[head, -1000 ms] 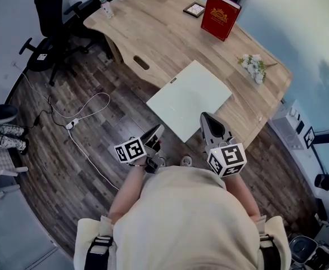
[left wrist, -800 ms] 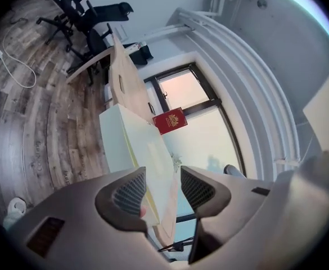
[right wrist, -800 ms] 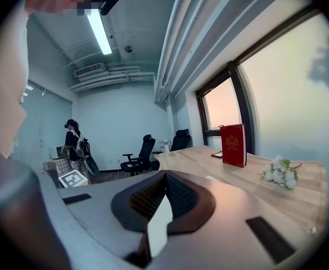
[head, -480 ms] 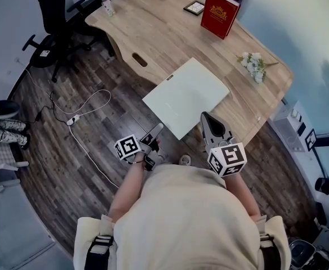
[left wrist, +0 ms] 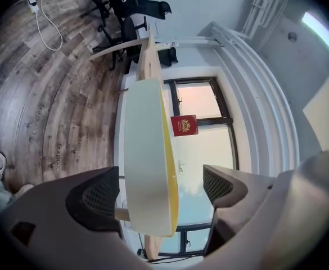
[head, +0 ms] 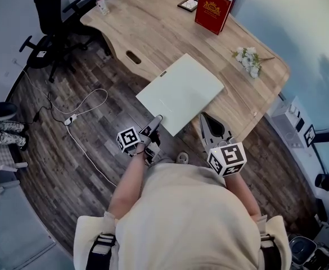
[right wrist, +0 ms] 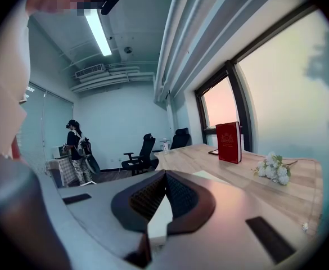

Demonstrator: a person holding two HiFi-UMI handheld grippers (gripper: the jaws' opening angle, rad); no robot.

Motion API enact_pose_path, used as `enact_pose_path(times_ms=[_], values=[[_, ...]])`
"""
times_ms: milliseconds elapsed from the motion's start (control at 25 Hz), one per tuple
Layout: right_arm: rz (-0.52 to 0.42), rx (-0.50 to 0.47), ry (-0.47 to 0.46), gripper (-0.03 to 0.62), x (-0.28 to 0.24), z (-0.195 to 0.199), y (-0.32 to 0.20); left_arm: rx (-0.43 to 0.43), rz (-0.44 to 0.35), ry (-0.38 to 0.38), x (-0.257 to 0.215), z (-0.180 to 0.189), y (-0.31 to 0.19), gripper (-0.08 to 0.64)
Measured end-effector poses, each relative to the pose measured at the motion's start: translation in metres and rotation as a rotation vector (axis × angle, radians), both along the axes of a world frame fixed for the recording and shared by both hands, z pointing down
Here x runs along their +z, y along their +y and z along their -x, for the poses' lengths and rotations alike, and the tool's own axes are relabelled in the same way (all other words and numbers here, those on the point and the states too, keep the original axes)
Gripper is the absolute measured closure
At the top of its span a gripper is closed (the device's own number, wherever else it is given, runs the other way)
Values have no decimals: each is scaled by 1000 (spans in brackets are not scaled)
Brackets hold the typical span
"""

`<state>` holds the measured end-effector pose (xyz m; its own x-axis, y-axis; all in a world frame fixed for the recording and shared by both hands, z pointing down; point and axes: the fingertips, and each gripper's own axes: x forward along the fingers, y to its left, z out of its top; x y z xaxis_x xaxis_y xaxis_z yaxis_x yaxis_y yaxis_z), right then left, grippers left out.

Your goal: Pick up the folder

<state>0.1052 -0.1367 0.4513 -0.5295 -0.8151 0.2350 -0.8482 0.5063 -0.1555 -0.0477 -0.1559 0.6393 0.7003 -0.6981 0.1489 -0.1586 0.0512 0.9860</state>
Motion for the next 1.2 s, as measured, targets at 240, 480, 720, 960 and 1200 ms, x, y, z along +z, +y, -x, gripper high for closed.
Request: enact_pose_path(times_ms=[240,480,720,960,1200], values=[[4,13,5,574,3,-11,1,7,21,16,11,-10,-11,120],[6,22,7,574,4,-21,2,29,21,63,15,-25,-21,120],[11,31,12,574,5,-27,-3,38,4,106,14,-31,-33,120],[15,26,30,574,8,-28,-4,54,-3,130,17,-40,-43,120],[22,38,44,574,10,-34,-6,83,-11,147,15,-50,-48,120]])
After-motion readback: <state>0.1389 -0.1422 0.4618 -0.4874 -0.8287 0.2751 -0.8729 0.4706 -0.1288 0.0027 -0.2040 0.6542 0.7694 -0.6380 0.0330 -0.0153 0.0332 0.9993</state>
